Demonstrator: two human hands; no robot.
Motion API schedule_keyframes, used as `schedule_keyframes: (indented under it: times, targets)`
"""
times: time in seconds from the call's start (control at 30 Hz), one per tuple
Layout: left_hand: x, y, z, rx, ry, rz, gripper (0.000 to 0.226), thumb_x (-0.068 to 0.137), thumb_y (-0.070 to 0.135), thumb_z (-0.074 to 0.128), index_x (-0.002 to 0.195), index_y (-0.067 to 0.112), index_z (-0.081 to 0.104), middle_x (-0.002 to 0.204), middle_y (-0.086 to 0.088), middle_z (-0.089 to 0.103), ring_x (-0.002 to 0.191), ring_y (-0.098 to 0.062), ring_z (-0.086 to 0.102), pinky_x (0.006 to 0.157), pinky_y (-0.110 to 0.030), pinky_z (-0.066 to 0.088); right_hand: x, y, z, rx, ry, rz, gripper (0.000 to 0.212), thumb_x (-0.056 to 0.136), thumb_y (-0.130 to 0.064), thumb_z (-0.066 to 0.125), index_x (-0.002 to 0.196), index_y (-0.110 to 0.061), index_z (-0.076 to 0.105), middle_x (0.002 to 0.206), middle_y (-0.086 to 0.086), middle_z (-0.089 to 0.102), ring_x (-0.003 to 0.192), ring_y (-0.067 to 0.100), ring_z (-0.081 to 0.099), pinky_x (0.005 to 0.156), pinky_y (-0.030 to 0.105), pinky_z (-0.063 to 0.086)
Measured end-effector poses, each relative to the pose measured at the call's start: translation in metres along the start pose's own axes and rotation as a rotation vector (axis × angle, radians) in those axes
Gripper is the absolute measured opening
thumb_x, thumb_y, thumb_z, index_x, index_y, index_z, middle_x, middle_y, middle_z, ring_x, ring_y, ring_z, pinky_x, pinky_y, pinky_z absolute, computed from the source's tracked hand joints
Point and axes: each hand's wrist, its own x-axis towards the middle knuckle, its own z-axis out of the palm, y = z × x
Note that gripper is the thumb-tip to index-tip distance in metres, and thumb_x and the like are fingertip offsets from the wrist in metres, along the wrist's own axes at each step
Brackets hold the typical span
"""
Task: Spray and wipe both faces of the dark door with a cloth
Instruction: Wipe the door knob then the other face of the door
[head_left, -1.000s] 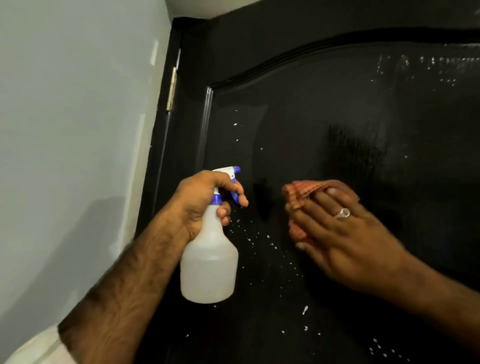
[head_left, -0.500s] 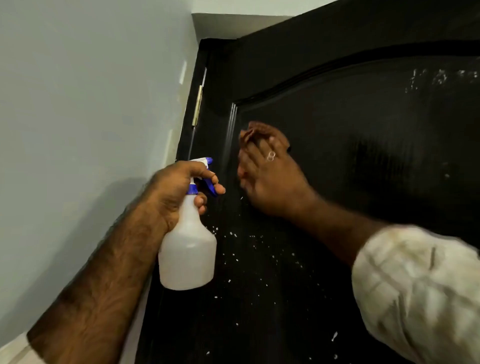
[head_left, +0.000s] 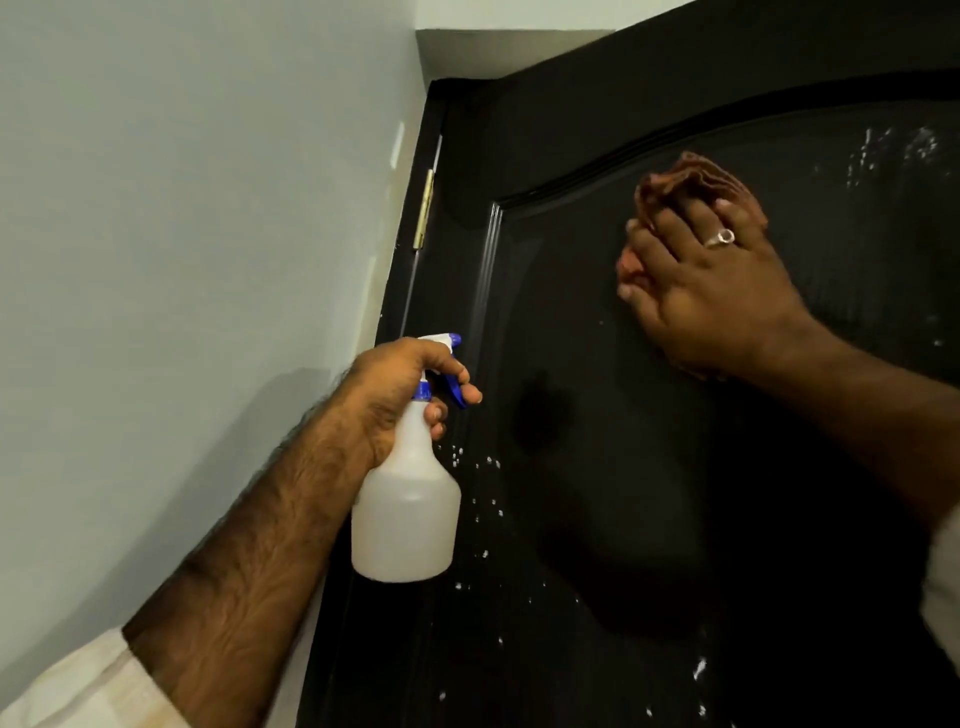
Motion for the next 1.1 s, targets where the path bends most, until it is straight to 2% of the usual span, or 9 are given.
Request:
schedule_keyframes:
  times: [0.17, 0.4, 0.47, 0.53, 0.6, 0.67, 0.87, 0.97, 1.1]
  targets:
    - [0.02, 0.005, -0.005, -0.028, 0.054, -0.003, 0.015, 0.093, 0.013, 0.059, 0.1, 0.003, 0.068, 0.095, -0.019, 0.078, 0.041, -0.013, 0.047, 0.045, -0.026, 0.049, 0.046, -0.076, 0.015, 0.026, -0.009, -0.014, 0.074, 0.107, -0.053, 0.03, 0.165, -0.009, 0.036, 0.173, 0.018, 0.03, 0.161, 0.039, 0.024, 0.132, 0.058, 0.012]
    - [0.005, -0.023, 0.003, 0.002, 0.066, -0.062, 0.019, 0.09, 0.013, 0.062, 0.105, 0.003, 0.068, 0.095, -0.02, 0.078, 0.043, -0.014, 0.049, 0.046, -0.026, 0.048, -0.095, -0.157, 0.031, 0.207, -0.29, -0.346, 0.065, 0.114, -0.051, 0.019, 0.17, -0.017, 0.022, 0.177, 0.014, 0.02, 0.165, 0.035, 0.013, 0.13, 0.052, -0.008]
    - [0.0, -0.027, 0.004, -0.004, 0.058, -0.057, 0.02, 0.09, 0.012, 0.062, 0.106, 0.002, 0.067, 0.093, -0.018, 0.078, 0.043, -0.013, 0.048, 0.045, -0.026, 0.048, -0.131, -0.148, 0.03, 0.219, -0.276, -0.401, 0.065, 0.114, -0.051, 0.023, 0.168, -0.017, 0.031, 0.174, 0.013, 0.031, 0.163, 0.035, 0.024, 0.131, 0.053, -0.001]
    - [-0.001, -0.026, 0.002, -0.002, 0.063, -0.032, 0.02, 0.089, 0.011, 0.062, 0.106, 0.002, 0.067, 0.094, -0.019, 0.079, 0.043, -0.013, 0.048, 0.045, -0.026, 0.048, -0.145, -0.126, 0.028, 0.191, -0.171, -0.414, 0.062, 0.111, -0.051, 0.033, 0.161, -0.017, 0.048, 0.163, 0.012, 0.05, 0.154, 0.035, 0.041, 0.133, 0.056, 0.017]
    - [0.002, -0.017, -0.002, 0.023, 0.075, -0.012, 0.021, 0.089, 0.011, 0.063, 0.107, 0.001, 0.068, 0.094, -0.019, 0.079, 0.043, -0.014, 0.049, 0.046, -0.027, 0.048, -0.127, -0.097, 0.023, 0.156, -0.018, -0.357, 0.059, 0.107, -0.048, 0.043, 0.153, -0.014, 0.057, 0.153, 0.013, 0.059, 0.145, 0.037, 0.05, 0.128, 0.056, 0.028]
    - [0.009, -0.006, -0.003, 0.044, 0.078, -0.012, 0.022, 0.09, 0.012, 0.063, 0.108, 0.001, 0.069, 0.093, -0.019, 0.079, 0.044, -0.014, 0.05, 0.047, -0.027, 0.049, -0.085, -0.063, 0.016, 0.126, 0.088, -0.246, 0.059, 0.107, -0.046, 0.042, 0.152, -0.011, 0.058, 0.154, 0.015, 0.057, 0.143, 0.039, 0.05, 0.127, 0.057, 0.028]
    - [0.044, 0.034, 0.009, 0.039, 0.121, -0.004, 0.02, 0.089, 0.013, 0.064, 0.106, 0.003, 0.068, 0.091, -0.017, 0.079, 0.044, -0.013, 0.05, 0.047, -0.026, 0.049, 0.064, -0.054, 0.01, 0.048, 0.026, -0.027, 0.068, 0.109, -0.05, 0.025, 0.164, -0.012, 0.039, 0.17, 0.015, 0.036, 0.155, 0.038, 0.033, 0.13, 0.057, 0.017]
    - [0.052, 0.027, 0.002, 0.057, 0.213, -0.01, 0.026, 0.088, 0.013, 0.065, 0.111, 0.003, 0.069, 0.095, -0.018, 0.08, 0.044, -0.013, 0.051, 0.047, -0.027, 0.05, 0.074, -0.093, 0.019, 0.092, -0.011, -0.084, 0.068, 0.111, -0.048, 0.023, 0.167, -0.01, 0.031, 0.173, 0.017, 0.03, 0.16, 0.039, 0.025, 0.133, 0.058, 0.011]
    - [0.04, -0.012, -0.016, 0.106, 0.306, -0.067, 0.029, 0.088, 0.012, 0.066, 0.115, 0.003, 0.069, 0.099, -0.018, 0.081, 0.043, -0.014, 0.052, 0.048, -0.028, 0.05, 0.016, -0.149, 0.044, 0.121, -0.135, -0.297, 0.069, 0.111, -0.05, 0.022, 0.168, -0.013, 0.027, 0.175, 0.017, 0.025, 0.163, 0.039, 0.018, 0.133, 0.058, 0.007]
